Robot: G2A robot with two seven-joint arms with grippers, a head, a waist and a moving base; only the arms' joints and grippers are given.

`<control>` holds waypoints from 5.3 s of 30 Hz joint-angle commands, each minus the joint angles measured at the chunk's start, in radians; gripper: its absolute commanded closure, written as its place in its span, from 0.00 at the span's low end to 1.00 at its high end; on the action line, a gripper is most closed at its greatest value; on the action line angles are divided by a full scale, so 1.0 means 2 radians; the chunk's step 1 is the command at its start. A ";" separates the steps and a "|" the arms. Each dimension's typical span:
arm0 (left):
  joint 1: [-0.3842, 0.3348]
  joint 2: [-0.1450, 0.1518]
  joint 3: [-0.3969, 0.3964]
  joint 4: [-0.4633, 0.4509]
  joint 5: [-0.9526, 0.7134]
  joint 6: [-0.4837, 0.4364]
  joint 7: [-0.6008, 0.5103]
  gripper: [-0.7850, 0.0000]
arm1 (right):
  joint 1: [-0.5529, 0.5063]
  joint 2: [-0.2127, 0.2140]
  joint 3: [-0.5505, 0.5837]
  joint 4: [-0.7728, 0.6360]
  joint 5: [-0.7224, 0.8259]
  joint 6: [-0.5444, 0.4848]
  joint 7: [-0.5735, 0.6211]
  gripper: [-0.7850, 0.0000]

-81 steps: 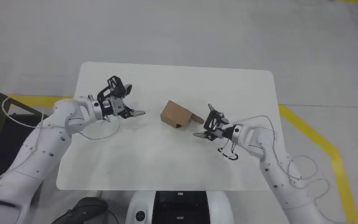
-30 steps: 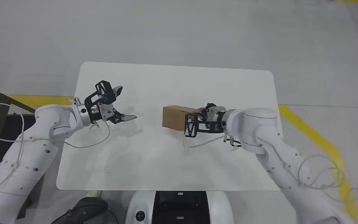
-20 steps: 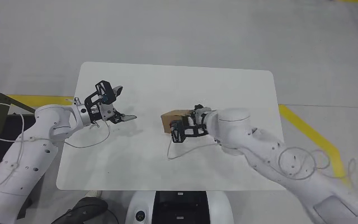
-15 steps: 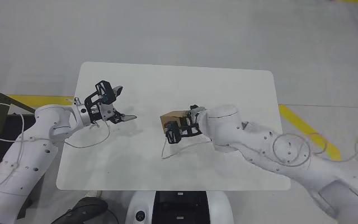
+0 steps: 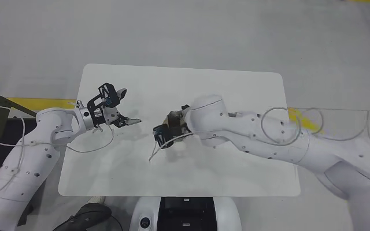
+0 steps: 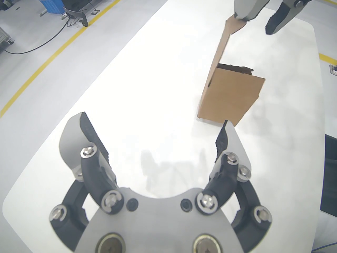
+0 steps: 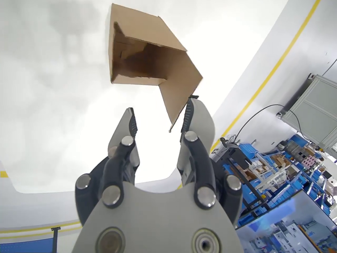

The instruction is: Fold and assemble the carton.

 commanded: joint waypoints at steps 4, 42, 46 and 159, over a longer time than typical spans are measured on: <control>0.000 0.000 0.000 0.000 0.000 0.000 0.000 0.00 | 0.009 -0.027 0.000 0.033 0.021 -0.006 -0.006 0.00; 0.002 -0.001 0.000 0.000 -0.006 0.011 0.001 0.00 | -0.331 0.097 0.265 -0.070 -0.066 0.077 -0.330 0.00; 0.001 -0.004 0.003 -0.002 -0.023 0.008 -0.012 0.00 | -0.342 0.096 0.267 -0.062 -0.058 0.077 -0.336 0.00; -0.133 -0.085 0.149 0.051 -0.055 0.028 -0.180 0.00 | -0.279 -0.064 0.263 0.301 0.037 0.146 -0.449 0.00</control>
